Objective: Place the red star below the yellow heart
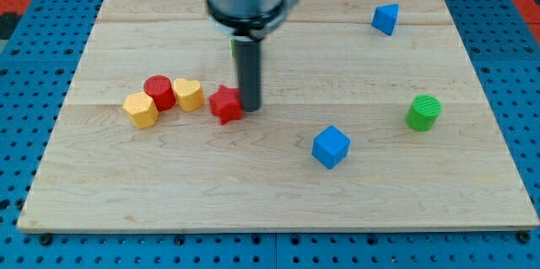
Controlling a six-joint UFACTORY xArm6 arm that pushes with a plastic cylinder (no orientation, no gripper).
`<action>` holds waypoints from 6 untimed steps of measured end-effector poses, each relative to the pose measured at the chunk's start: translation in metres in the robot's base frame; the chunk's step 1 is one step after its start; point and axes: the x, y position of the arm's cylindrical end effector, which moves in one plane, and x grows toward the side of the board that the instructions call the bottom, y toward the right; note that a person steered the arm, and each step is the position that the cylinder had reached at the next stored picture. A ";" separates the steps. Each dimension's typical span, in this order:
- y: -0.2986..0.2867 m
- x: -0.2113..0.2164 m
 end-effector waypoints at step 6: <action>0.012 0.032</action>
